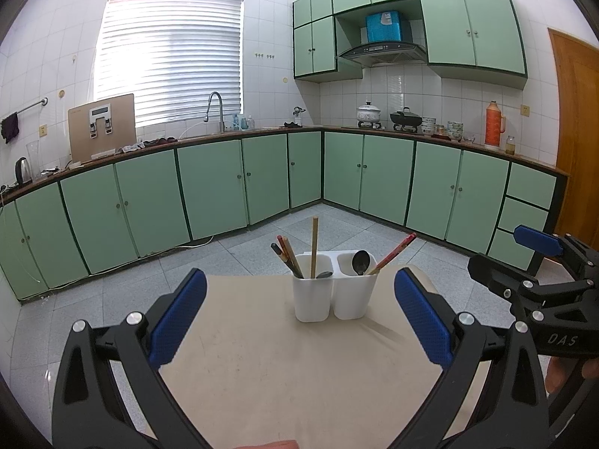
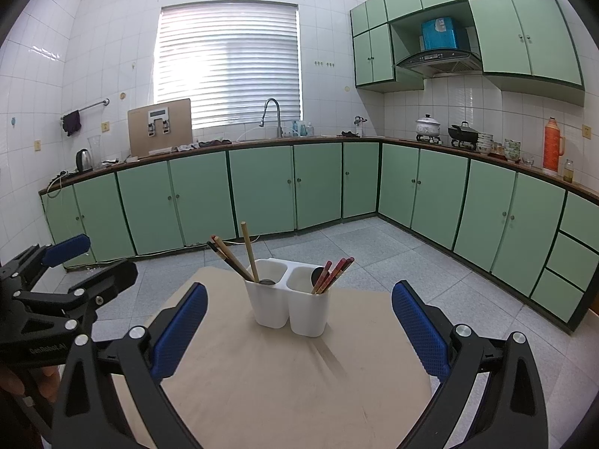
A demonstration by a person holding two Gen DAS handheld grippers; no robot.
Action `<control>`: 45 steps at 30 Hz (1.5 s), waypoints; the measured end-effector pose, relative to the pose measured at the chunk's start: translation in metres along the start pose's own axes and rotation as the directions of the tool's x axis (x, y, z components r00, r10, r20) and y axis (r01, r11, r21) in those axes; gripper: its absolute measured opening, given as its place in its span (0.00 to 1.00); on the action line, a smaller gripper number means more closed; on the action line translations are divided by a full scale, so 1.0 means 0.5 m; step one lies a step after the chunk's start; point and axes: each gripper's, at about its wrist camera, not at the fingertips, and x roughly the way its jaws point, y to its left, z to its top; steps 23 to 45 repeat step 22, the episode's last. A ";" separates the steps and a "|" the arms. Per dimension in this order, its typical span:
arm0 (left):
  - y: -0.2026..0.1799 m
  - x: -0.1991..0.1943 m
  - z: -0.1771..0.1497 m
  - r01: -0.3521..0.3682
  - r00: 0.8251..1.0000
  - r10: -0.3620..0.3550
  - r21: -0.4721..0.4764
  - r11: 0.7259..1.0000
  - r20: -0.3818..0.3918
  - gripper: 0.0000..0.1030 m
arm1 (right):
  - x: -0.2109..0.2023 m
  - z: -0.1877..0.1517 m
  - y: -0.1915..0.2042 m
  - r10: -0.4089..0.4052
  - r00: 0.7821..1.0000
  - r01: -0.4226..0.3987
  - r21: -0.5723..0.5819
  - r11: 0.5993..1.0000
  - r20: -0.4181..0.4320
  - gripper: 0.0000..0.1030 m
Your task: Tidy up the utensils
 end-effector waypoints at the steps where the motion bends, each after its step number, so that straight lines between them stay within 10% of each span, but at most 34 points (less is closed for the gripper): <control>1: 0.000 0.000 0.000 -0.002 1.000 0.002 0.000 1.000 0.000 0.95 | 0.000 0.000 0.000 0.000 1.000 0.000 -0.001 1.000 0.000 0.94; 45: 0.005 0.007 0.000 -0.003 1.000 0.003 -0.010 1.000 -0.005 0.95 | -0.002 -0.013 -0.017 -0.006 1.000 0.006 0.006 1.000 -0.003 0.94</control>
